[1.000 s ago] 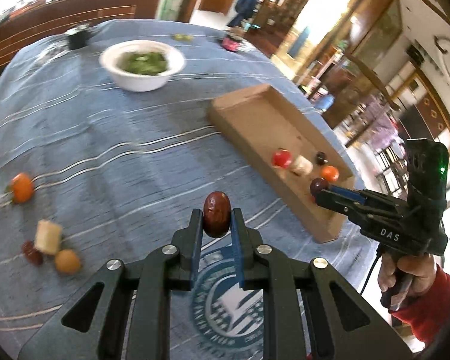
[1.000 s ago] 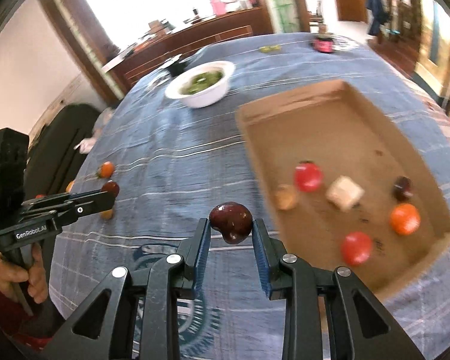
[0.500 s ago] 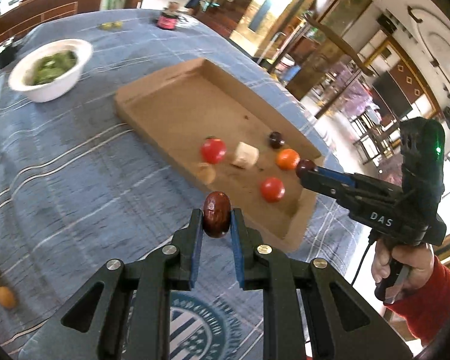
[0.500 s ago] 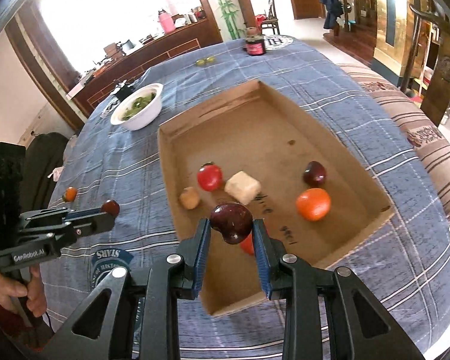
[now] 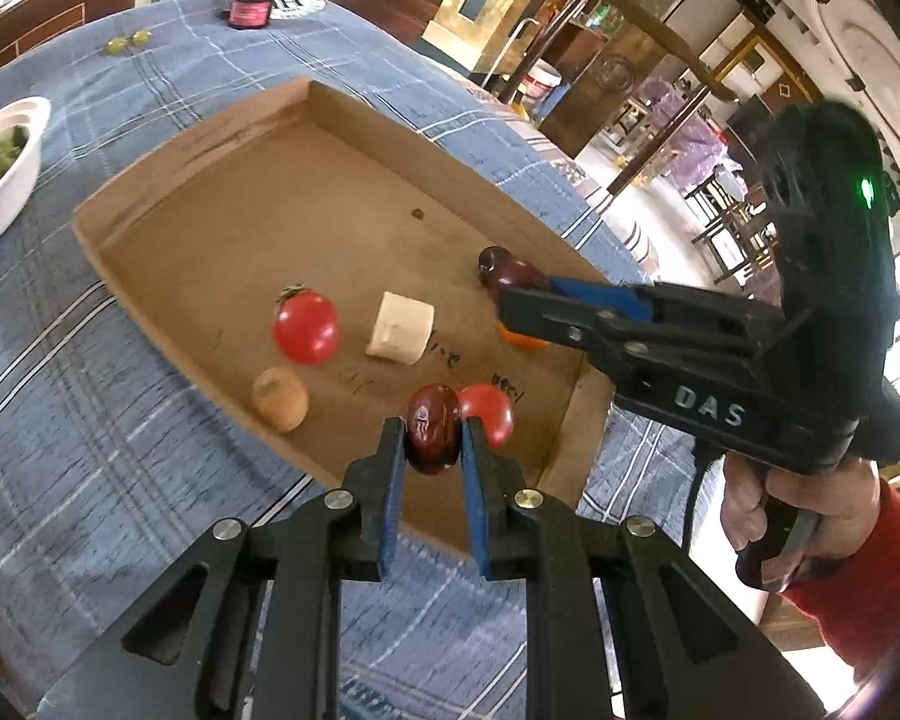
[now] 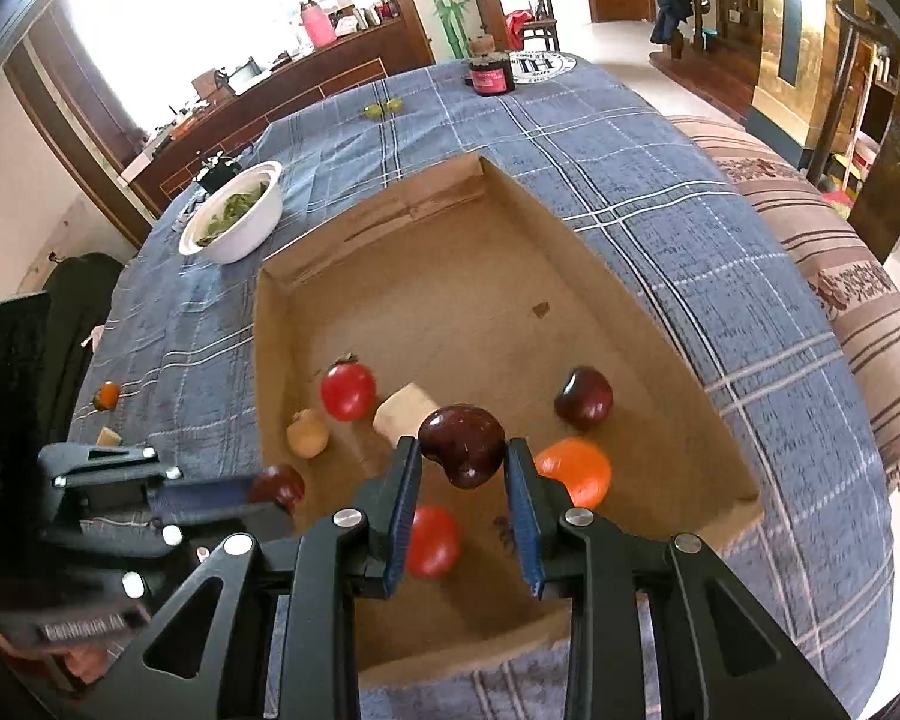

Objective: Organize fruits
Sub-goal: 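Carry the date and plum with both tools over the cardboard tray, then open both tools to drop the date and plum into the tray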

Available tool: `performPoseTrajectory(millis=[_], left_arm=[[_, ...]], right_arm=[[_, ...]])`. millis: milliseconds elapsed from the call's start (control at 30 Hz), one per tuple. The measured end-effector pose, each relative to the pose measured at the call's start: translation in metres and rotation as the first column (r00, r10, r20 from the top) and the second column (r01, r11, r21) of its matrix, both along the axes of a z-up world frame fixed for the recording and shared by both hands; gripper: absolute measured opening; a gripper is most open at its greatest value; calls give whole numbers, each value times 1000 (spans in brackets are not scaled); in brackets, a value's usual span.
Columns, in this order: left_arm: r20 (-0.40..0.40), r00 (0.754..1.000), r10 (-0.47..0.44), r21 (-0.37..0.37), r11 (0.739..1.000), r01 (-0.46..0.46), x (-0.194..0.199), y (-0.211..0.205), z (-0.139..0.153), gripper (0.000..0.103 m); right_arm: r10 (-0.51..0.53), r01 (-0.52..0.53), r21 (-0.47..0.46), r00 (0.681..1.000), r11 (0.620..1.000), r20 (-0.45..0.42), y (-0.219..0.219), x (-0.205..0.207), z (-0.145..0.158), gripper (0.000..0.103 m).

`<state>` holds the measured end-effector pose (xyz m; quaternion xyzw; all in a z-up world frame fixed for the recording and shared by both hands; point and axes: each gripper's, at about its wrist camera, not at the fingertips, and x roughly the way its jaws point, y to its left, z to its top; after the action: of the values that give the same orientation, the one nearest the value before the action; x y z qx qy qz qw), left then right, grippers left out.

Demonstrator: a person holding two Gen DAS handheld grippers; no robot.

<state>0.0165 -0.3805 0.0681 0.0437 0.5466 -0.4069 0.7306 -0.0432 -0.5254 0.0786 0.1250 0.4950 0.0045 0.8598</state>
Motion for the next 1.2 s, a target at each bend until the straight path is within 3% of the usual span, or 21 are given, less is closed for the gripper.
performPoseTrajectory(millis=[500,1100,1167,1200], left_arm=[[-32,999,29,57,998,-27,11,-18,-26,15],[-26,999,47,93,995,-44,13,-22,-34,15],[-25,999,45,92,995,-42,13,-22,-34,15],[-29,999,44,84,996,-42,13,-21,-33,17]], right_arm=[[50,-54,-40,996,998,-76,-1,50,-27,30],[72,-80,-67,991,995,-117,4,57,-43,32],[61,-70,-67,991,995,-118,3,56,-42,36],[57,-65,-68,992,996,-116,1,55,-41,44]])
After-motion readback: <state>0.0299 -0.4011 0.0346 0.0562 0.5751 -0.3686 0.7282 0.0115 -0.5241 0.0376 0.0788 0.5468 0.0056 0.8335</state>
